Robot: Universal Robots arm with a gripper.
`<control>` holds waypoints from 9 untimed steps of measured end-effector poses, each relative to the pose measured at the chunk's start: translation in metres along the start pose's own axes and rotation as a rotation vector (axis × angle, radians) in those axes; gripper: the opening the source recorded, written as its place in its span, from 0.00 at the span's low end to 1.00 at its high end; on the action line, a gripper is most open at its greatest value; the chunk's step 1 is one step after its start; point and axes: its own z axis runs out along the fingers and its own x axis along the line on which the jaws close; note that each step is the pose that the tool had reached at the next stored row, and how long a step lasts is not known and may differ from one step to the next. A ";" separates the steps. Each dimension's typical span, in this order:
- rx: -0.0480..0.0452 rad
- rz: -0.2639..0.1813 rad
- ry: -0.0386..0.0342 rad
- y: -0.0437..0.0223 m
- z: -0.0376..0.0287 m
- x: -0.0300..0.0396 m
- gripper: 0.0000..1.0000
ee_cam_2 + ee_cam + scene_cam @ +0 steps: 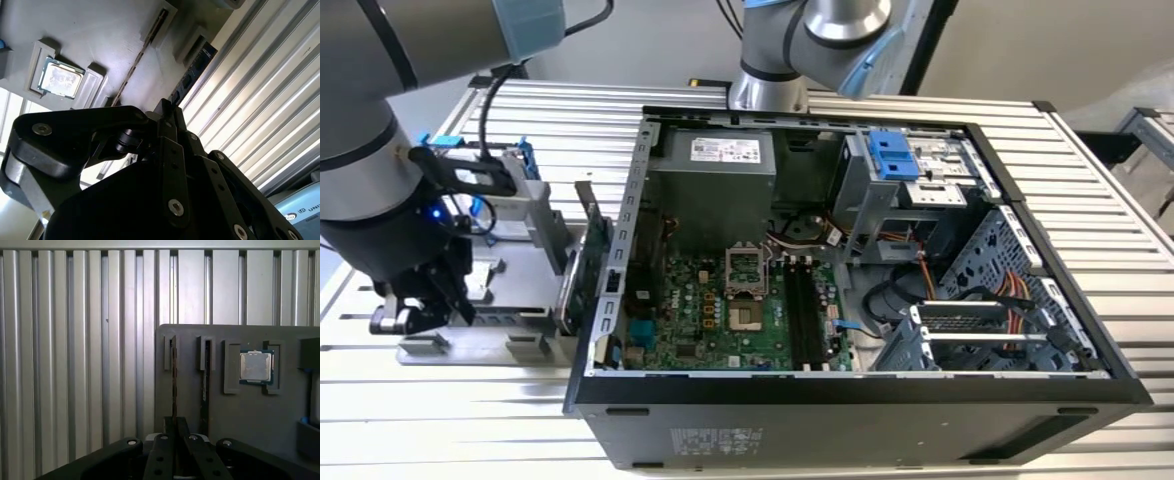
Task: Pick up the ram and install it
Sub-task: 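Pick up the ram and move it above insertion slot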
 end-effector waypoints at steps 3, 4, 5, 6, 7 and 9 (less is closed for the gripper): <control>0.0000 0.000 0.0000 0.0001 -0.0033 0.0000 0.00; 0.0001 0.000 0.0000 0.0002 -0.0045 0.0000 0.00; 0.0001 0.000 0.0000 0.0002 -0.0057 0.0000 0.00; 0.0000 0.000 0.0000 0.0003 -0.0068 0.0000 0.00; 0.0000 0.000 0.0000 0.0003 -0.0079 0.0000 0.00; -0.0001 0.000 0.0000 0.0004 -0.0103 0.0000 0.00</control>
